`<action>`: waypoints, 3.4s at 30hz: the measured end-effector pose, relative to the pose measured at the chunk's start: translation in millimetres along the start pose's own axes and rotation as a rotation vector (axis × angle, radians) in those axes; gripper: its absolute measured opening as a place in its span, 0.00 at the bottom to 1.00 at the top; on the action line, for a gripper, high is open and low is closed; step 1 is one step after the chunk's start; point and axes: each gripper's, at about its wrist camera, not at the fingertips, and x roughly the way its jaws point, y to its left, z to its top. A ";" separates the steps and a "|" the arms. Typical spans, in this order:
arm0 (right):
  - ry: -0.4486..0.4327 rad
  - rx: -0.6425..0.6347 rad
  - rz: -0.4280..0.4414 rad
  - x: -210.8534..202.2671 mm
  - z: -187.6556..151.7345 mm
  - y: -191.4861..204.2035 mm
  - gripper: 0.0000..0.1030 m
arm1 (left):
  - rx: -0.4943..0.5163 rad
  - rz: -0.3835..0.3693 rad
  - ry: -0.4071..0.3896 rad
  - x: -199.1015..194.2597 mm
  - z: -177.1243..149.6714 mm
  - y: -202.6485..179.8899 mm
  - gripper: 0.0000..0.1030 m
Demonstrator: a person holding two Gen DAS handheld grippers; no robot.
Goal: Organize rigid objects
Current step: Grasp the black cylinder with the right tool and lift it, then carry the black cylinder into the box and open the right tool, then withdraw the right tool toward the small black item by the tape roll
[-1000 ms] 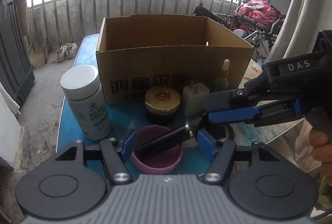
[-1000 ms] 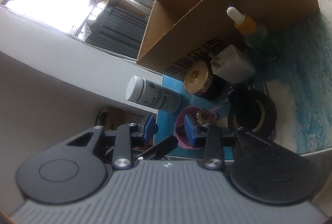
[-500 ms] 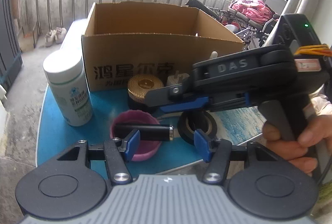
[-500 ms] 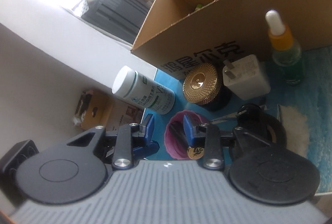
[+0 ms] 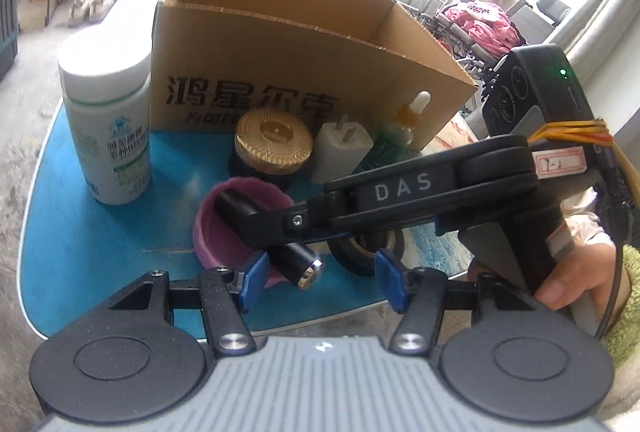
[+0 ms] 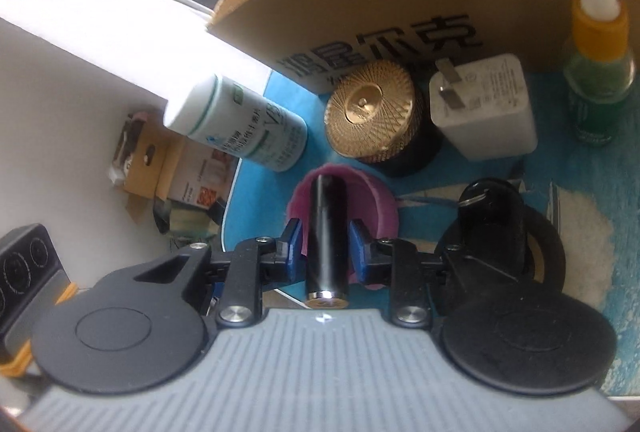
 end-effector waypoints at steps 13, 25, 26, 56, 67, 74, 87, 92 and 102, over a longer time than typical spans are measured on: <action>-0.027 0.035 0.041 0.2 -0.8 -3.0 0.21 | 0.003 0.018 -0.009 1.2 1.6 0.3 0.53; -0.140 -0.014 0.091 -49.4 -5.3 20.5 0.21 | 0.079 0.038 -0.098 -29.5 6.8 -30.6 0.52; -0.157 -0.027 0.101 -57.9 -2.0 24.9 0.21 | 0.089 0.040 -0.116 -34.1 9.5 -34.7 0.52; -0.043 0.110 -0.195 33.2 258.9 -19.4 0.21 | 0.015 0.271 -0.277 -14.8 143.0 -23.3 0.61; -0.155 0.080 -0.114 -5.4 254.0 -13.6 0.25 | 0.055 0.273 -0.323 -33.8 125.1 -43.8 0.66; -0.278 -0.021 0.015 -102.4 202.5 11.0 0.29 | 0.125 0.212 -0.382 -60.0 101.6 -67.7 0.70; -0.477 0.002 0.092 -241.3 3.2 -43.5 0.31 | 0.177 0.111 -0.392 -86.0 62.1 -87.2 0.72; -0.403 0.154 0.129 -202.4 -59.5 -82.9 0.30 | 0.222 0.088 -0.254 -49.8 40.2 -95.8 0.72; -0.343 0.136 0.116 -121.6 -37.1 -73.3 0.27 | 0.286 0.230 -0.063 27.0 13.5 -104.6 0.56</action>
